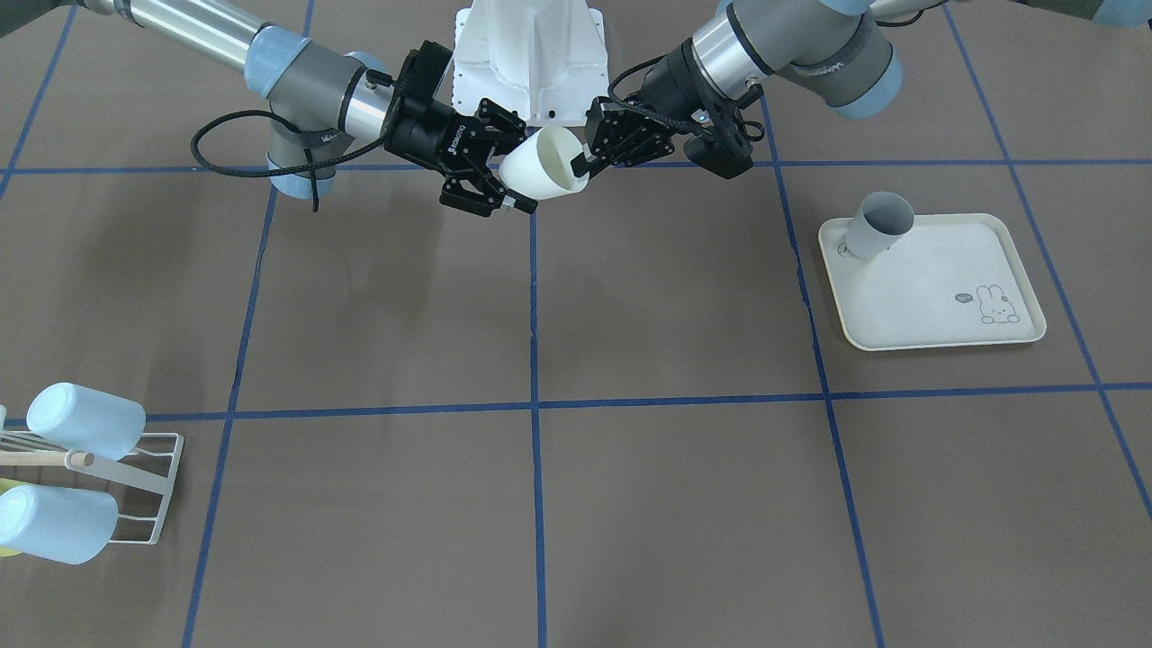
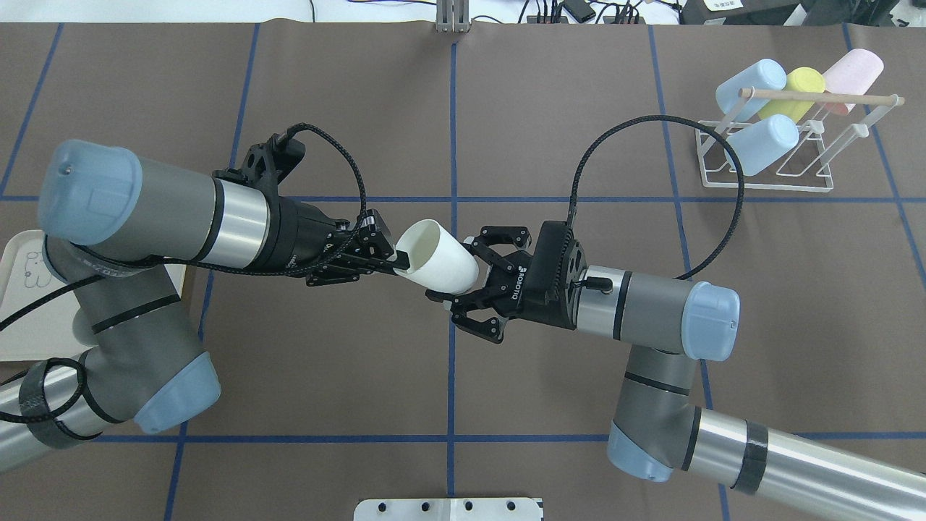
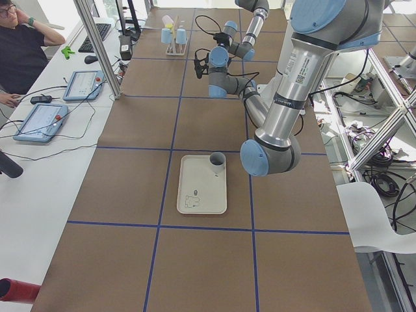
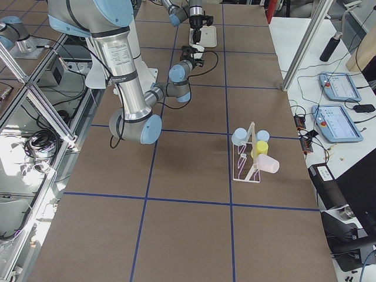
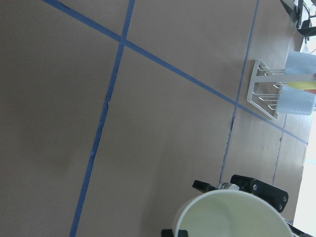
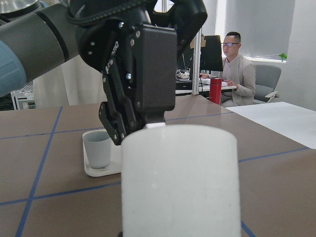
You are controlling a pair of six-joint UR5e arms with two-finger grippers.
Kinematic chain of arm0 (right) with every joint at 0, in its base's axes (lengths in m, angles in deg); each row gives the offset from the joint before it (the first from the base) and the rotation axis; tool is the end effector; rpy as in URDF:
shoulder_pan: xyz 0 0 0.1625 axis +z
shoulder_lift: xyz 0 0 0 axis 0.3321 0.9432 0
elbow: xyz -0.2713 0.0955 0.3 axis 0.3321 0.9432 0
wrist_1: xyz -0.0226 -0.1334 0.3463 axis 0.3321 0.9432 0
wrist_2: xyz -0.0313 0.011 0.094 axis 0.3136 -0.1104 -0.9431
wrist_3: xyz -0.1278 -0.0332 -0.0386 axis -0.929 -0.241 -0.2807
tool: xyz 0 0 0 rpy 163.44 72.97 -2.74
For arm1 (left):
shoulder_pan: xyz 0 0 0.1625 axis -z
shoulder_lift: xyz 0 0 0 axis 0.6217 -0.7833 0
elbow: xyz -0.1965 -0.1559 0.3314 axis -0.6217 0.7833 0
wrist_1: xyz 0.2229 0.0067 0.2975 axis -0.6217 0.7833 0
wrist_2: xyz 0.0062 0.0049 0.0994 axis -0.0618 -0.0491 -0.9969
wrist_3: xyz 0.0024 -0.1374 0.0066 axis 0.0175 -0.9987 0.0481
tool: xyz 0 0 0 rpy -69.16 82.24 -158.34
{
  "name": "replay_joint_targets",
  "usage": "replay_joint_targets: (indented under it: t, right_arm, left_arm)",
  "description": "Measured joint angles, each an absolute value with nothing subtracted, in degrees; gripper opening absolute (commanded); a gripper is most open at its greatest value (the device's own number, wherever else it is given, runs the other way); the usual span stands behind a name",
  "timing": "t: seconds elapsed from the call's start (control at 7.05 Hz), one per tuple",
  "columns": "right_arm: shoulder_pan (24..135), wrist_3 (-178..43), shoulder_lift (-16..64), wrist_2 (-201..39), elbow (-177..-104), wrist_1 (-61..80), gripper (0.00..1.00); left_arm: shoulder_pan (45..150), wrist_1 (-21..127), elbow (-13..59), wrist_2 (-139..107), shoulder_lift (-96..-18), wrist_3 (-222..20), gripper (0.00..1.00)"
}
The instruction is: Transfer IKEA cup to right arm and place on rack
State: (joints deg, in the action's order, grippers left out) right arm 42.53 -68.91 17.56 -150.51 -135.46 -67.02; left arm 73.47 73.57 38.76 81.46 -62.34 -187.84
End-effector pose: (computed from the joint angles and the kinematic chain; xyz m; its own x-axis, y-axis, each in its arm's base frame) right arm -0.4879 -0.3458 0.2461 0.2367 -0.9460 0.2215 -0.4583 0.0923 0.8840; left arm 0.4173 -0.3739 0.2078 -0.0098 -0.2062 -0.9785 0.1058 0.9728 -0.2061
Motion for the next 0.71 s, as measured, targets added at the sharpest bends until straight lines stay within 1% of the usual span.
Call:
replay_joint_targets:
  t: [0.14, 0.28, 0.43, 0.71]
  right_arm:
    - [42.52, -68.91, 17.58, -150.50, -135.48, -66.98, 0.44]
    - [42.53, -68.91, 17.62, -150.46, -135.47, -66.92, 0.31]
    - [42.57, -68.96, 17.89, -150.41, -135.40, -66.68, 0.29]
    - [43.66, -70.26, 19.10, -150.49, -135.33, -65.13, 0.20]
  left_arm:
    - [73.58, 73.57, 38.95, 81.05, -62.34, -187.62, 1.00]
    - [73.83, 73.47, 39.23, 80.42, -62.33, -187.43, 1.00]
    - [74.63, 73.18, 39.40, 80.25, -62.00, -187.31, 1.00]
    - [77.22, 68.08, 40.51, 80.43, -59.94, -182.61, 1.00]
